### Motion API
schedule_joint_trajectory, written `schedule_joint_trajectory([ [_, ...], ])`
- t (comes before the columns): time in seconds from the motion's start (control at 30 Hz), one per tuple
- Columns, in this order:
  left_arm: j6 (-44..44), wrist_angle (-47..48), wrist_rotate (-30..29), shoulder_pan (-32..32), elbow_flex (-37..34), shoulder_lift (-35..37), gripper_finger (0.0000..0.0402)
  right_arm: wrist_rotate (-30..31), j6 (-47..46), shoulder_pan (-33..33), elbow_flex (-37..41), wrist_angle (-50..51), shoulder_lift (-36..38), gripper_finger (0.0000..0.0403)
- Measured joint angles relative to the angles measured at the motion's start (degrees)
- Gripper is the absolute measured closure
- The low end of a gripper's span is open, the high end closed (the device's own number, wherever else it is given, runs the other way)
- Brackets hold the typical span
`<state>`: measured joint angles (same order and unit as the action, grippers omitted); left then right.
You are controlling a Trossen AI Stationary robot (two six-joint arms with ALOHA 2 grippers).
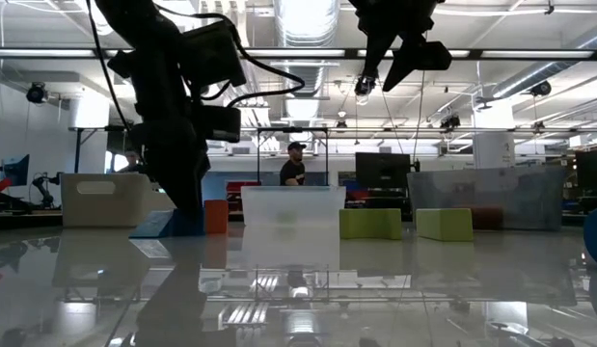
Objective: Sort & place blocks by color
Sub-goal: Put the blue block into the gray bin
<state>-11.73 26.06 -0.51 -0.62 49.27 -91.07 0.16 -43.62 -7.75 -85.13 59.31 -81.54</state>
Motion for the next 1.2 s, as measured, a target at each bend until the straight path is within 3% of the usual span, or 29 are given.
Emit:
schedule_joint_trajectory([
  [0.17,0.02,0.0,0.0,-0.01,0.01,0.39,0.0326,0.0,0.02,0.0,0.42,-0.07,0.0,0.0211],
  [0.37,-1.4,1.01,1.18,-0.02,0.16,1.81,0.0326,0.01,0.11,0.0,0.9,-0.07,0.0,0.0211],
  [0.5,-1.54,5.39,4.14,0.01,3.66,7.42,0.0326,0.0,0.11,0.0,0.93,-0.09,0.0,0.0211],
  [0.67,-1.52,10.18,2.33,-3.06,5.82,16.99,0.0326,-0.01,0.09,0.02,0.93,-0.08,0.0,0.0211],
  [0.8,-3.35,14.33,-4.59,-10.05,4.89,23.45,0.0326,0.0,-0.04,0.0,0.93,-0.11,0.0,0.0211],
  [0.97,-6.19,19.52,-13.6,-24.51,4.02,26.96,0.0326,0.0,0.14,0.0,0.93,-0.24,0.0,0.0211],
  [1.2,-6.01,20.27,-12.8,-45.61,3.59,23.25,0.0326,0.0,0.31,0.0,0.93,-0.33,0.0,0.0211],
])
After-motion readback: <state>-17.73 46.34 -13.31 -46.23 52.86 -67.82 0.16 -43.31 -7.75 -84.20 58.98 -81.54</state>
